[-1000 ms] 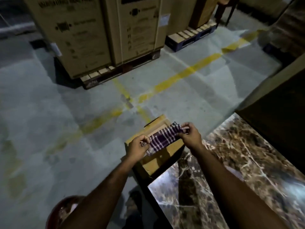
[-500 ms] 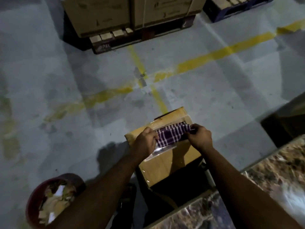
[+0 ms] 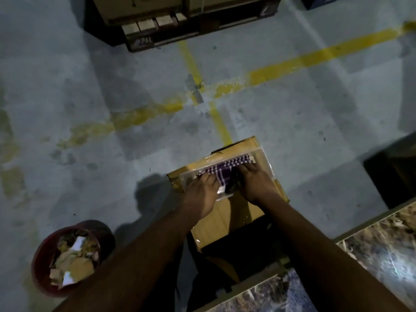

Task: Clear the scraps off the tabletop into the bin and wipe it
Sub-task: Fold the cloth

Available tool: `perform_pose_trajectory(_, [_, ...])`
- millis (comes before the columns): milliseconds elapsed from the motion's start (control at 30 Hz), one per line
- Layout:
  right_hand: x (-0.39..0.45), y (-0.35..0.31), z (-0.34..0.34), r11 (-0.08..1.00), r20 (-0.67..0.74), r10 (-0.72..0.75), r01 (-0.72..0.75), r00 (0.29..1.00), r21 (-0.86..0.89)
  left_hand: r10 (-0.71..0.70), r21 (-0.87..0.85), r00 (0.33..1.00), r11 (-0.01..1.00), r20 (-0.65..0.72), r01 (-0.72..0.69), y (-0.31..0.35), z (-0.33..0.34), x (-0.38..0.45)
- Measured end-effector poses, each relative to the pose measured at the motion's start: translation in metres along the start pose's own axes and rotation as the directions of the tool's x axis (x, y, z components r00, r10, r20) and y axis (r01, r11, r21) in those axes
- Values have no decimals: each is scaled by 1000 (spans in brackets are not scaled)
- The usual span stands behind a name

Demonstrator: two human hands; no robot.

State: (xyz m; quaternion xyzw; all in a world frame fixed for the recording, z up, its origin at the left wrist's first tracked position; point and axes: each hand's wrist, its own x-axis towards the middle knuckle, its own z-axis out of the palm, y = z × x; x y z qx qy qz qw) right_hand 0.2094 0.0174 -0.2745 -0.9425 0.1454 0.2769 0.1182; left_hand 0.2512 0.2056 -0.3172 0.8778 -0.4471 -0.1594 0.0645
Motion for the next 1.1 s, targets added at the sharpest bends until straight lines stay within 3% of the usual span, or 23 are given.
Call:
perform_pose_trajectory(133, [14, 13, 17, 989, 191, -13, 40, 982, -142, -34, 30, 998, 999, 61, 32, -8, 11, 6])
perform_pose_trajectory(533, [32, 17, 24, 992, 311, 2, 36, 950, -118, 36, -163, 965, 987, 258, 6, -25, 21, 15])
perform_pose_trajectory(800, [18, 12, 15, 993, 134, 21, -4, 991, -122, 36, -70, 999, 997, 5, -36, -11, 14, 12])
perform_pose_trajectory(900, [5, 8, 5, 990, 154, -12, 34, 988, -136, 46, -98, 999, 994, -23, -48, -5, 6, 2])
perform_pose_trajectory(1100, [-63, -4, -22, 1000, -2, 20, -20, 1000, 14, 58, -95, 995, 993, -77, -65, 12, -39, -32])
